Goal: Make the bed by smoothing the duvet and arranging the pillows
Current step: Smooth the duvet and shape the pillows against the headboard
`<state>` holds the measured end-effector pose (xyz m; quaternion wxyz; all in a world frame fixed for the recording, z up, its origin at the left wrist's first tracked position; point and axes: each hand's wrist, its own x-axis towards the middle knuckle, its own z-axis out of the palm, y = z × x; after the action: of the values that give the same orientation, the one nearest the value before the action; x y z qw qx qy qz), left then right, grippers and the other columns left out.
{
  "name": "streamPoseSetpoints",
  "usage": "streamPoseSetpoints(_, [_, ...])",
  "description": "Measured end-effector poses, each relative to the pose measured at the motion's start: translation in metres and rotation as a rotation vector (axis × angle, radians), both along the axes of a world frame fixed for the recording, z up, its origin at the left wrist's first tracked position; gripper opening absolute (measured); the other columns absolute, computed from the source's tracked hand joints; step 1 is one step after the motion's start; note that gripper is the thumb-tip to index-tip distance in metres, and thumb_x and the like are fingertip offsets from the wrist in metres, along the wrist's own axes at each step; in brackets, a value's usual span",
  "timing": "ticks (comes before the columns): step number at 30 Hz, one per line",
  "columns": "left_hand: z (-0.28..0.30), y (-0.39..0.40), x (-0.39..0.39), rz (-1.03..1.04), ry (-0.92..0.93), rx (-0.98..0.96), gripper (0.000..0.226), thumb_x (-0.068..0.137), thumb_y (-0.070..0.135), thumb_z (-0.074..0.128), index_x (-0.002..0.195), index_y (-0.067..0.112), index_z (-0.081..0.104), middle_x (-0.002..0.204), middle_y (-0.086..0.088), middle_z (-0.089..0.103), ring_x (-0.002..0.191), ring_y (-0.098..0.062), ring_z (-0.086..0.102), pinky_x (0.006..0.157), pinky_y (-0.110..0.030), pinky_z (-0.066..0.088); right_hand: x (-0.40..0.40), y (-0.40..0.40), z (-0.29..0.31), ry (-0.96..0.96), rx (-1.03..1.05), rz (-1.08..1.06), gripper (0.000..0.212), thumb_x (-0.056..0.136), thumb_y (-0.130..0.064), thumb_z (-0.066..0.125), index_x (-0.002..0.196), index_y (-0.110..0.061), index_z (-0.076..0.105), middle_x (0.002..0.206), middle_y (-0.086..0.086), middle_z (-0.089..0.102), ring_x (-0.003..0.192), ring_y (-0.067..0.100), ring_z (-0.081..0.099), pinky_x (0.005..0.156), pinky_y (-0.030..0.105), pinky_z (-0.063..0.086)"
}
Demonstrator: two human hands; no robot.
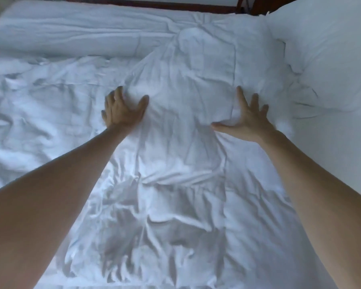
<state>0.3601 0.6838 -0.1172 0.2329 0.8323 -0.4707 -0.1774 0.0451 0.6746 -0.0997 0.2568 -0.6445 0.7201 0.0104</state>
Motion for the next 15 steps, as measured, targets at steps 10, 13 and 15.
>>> streamPoseSetpoints(10, [-0.015,-0.049,-0.017,-0.189,0.953,0.433,0.049,0.068,0.058,0.076,0.103,0.022,0.073,0.102,0.0,0.077,0.092,-0.014,0.074,0.077,-0.025,0.055,0.004,-0.041,-0.065,0.006,0.312,0.018,0.153,0.019,-0.1,0.058,0.13,-0.061,-0.04,0.159,0.002,-0.036,0.146,0.047,-0.022,0.113,0.073,0.009])
streamPoseSetpoints(13, [-0.012,-0.051,-0.02,-0.114,0.945,0.386,0.024,0.079,0.035,0.078,0.095,0.017,0.074,0.091,-0.005,0.078,0.076,-0.017,0.074,0.059,-0.02,0.055,0.01,-0.039,-0.077,0.034,0.295,-0.001,0.151,0.024,-0.099,0.059,0.134,-0.061,-0.037,0.159,-0.001,-0.034,0.148,0.044,-0.02,0.105,0.081,0.01])
streamPoseSetpoints(15, [-0.004,-0.052,-0.021,-0.091,0.86,0.178,0.031,0.074,0.02,0.082,0.101,0.008,0.073,0.093,-0.01,0.075,0.082,-0.021,0.072,0.06,-0.021,0.055,0.016,-0.037,-0.079,0.04,0.259,-0.036,0.15,0.028,-0.098,0.058,0.14,-0.057,-0.032,0.161,-0.001,-0.031,0.149,0.043,-0.018,0.102,0.084,0.009])
